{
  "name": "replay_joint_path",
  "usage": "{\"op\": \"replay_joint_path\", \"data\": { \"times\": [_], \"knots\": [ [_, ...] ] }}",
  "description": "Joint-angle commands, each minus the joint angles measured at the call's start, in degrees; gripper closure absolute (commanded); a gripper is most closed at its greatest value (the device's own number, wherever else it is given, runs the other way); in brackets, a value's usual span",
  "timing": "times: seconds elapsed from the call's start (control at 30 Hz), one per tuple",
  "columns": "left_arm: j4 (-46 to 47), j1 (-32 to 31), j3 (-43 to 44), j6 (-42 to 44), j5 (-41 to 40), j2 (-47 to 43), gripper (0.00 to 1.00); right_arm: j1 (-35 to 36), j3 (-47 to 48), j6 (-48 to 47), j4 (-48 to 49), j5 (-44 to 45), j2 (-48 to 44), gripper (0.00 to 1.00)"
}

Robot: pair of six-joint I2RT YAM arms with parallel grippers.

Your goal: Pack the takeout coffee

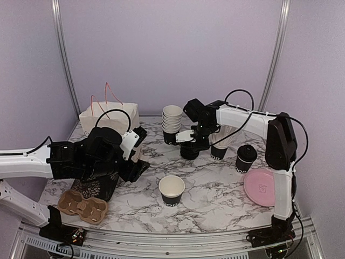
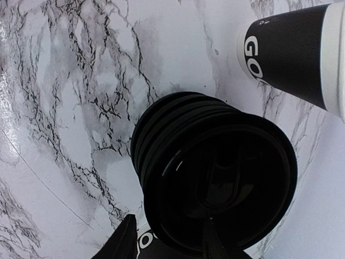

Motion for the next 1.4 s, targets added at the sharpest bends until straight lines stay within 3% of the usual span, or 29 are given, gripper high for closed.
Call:
{"op": "replay_joint_path", "data": {
  "times": [0.0, 0.4, 0.77, 1.37],
  "knots": [
    [1.86, 0.28, -0.84, -0.53, -0.10, -1.03, 0.28, 0.81, 2.92, -0.65, -0.80, 0.79, 1.47, 0.62],
    [2.19, 0.33, -1.32, -0.36, 0.21, -0.42, 0.27, 1.32, 4.05, -0.77, -1.26, 0.36, 2.12, 0.84],
    [2.47, 0.33, -1.41, -0.19, 0.72, 0.44, 0.26, 1.46, 4.67, -0.18, -2.25, -0.94, 0.96, 0.95],
    [3.22, 1.15, 0.87, 2.03, -1.53, 1.43, 0.23, 1.16, 6.60, 5.03, -3.95, -12.07, -5.07, 0.97]
  ]
}}
